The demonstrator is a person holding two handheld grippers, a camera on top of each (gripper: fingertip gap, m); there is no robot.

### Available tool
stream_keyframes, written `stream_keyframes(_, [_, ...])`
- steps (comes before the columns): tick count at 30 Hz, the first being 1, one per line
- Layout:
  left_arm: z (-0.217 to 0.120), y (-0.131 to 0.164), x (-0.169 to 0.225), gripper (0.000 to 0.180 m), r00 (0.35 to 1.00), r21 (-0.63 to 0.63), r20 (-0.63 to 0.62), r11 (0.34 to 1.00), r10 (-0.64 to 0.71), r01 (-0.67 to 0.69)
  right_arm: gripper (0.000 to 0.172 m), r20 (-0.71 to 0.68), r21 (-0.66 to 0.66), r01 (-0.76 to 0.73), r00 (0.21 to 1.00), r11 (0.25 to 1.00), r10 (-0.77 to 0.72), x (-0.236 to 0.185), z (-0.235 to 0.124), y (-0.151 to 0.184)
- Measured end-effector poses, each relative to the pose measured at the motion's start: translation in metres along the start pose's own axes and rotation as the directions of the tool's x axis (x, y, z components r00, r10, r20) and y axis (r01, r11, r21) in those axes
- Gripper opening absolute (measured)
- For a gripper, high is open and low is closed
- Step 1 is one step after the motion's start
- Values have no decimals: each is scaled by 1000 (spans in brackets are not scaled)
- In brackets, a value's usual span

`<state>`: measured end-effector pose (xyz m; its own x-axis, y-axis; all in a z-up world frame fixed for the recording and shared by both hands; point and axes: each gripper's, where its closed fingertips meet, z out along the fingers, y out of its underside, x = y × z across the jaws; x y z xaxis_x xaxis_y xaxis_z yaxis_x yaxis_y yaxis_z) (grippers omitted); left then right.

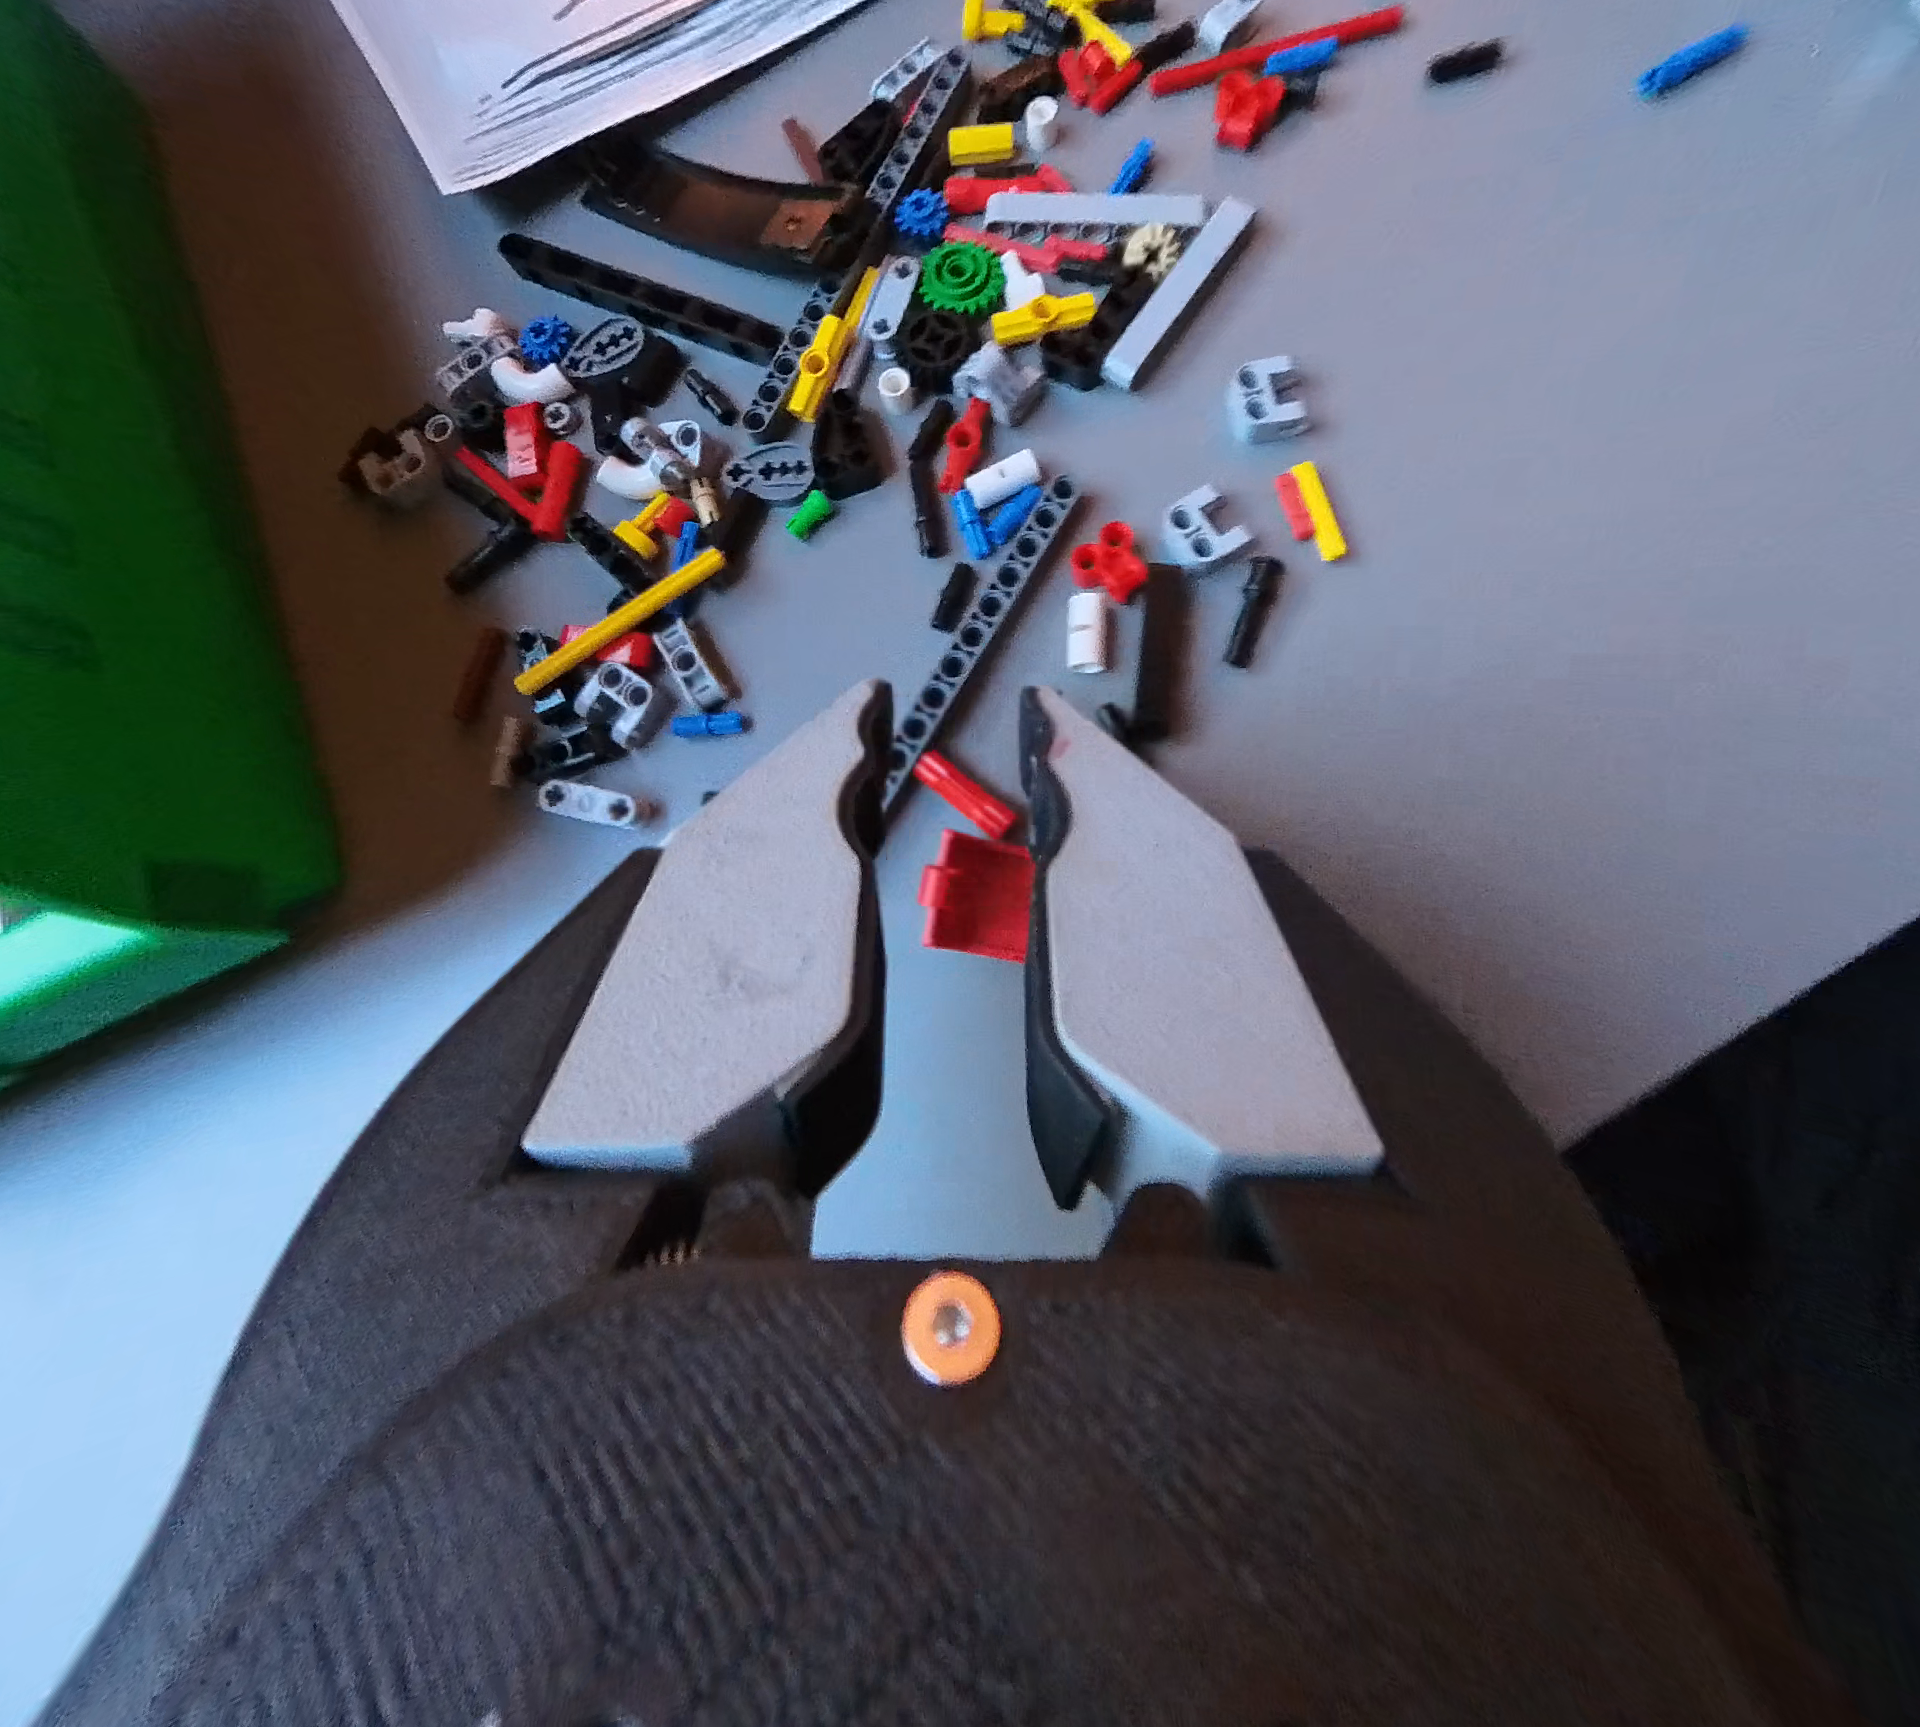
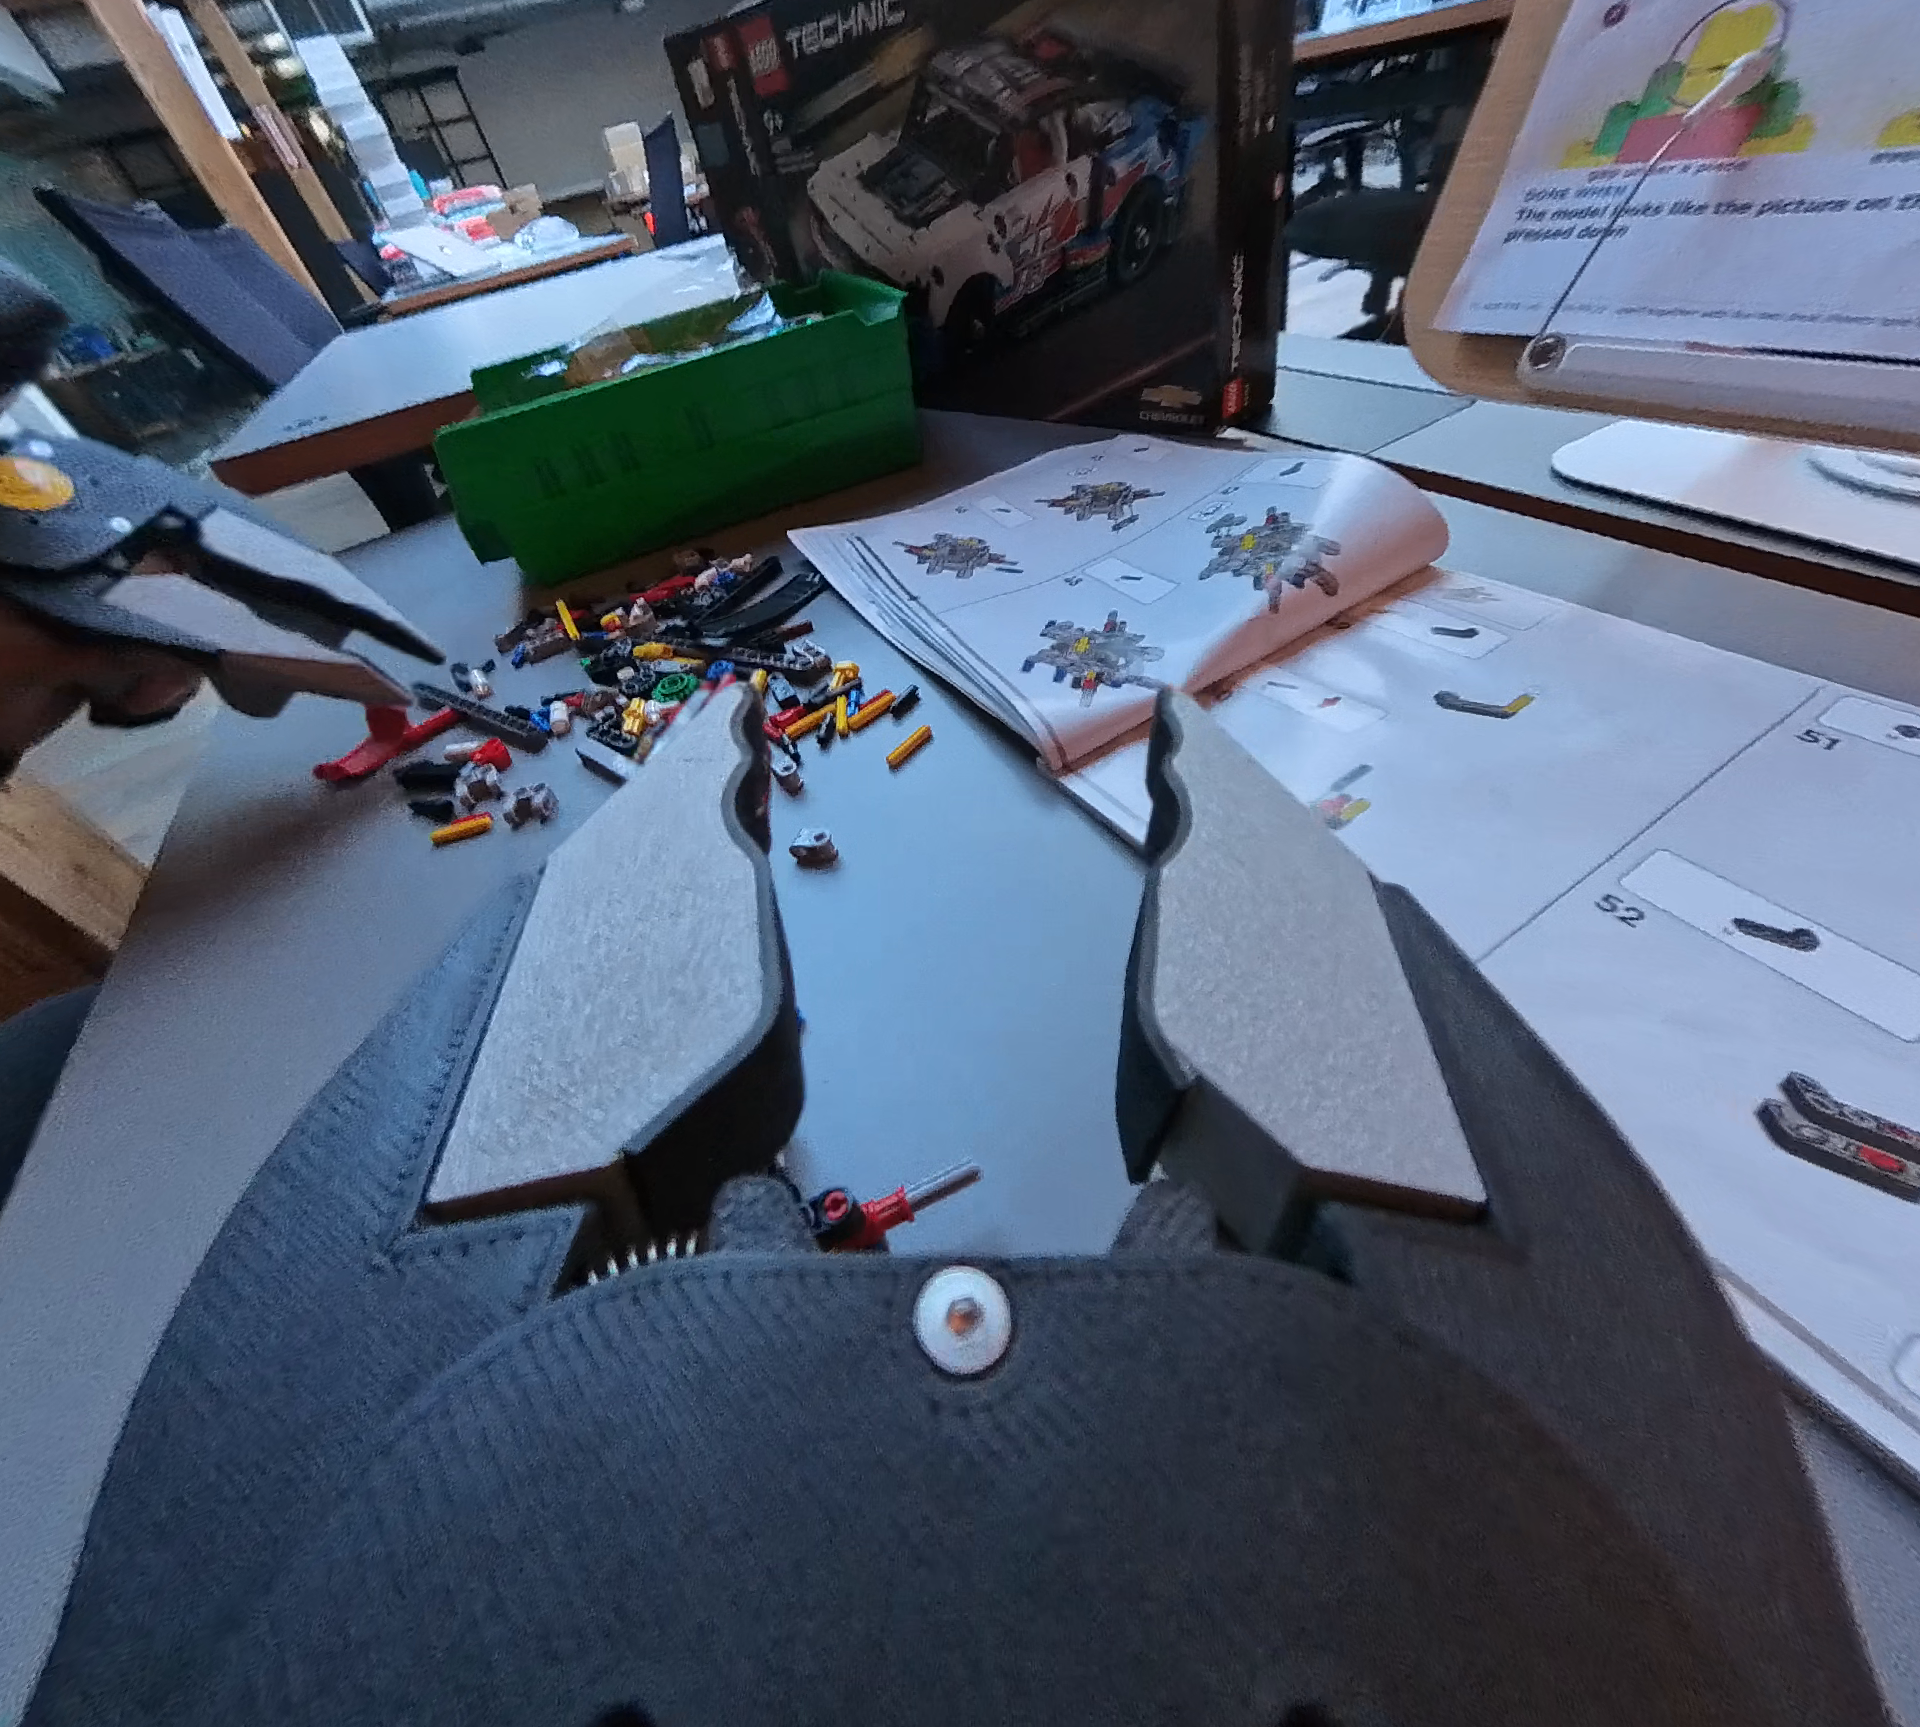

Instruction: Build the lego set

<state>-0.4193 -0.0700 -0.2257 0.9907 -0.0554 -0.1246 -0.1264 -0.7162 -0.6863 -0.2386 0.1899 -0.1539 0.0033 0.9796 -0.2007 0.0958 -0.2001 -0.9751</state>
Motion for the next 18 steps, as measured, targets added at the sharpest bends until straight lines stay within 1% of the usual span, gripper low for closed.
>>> stream_keyframes(3, [8,8,-5,23,999,-59,-14,998,34,-35,69,13,-48,26,1000,998,-26,-3,11,10])
stream_keyframes(6, [17,18,-8,20,997,-108,-36,992,68,-72,68,48,-79,32,998,996,-29,-10,18,17])
stream_keyframes(8, [21,17,-5,16,993,-102,-87,991,75,-84,68,63,-90,47,997,995,-41,-14,19,20])
stream_keyframes(11, [22,18,-1,8,981,-133,-165,984,98,-120,66,63,-82,60,997,995,-55,-16,18,19])
stream_keyframes(15, [23,17,-5,6,973,-159,-191,974,128,-159,66,81,-81,1,997,997,5,-14,15,19])
stream_keyframes(18, [26,14,-2,6,973,-137,-195,979,124,-152,63,83,-51,-64,994,997,68,-10,6,15])
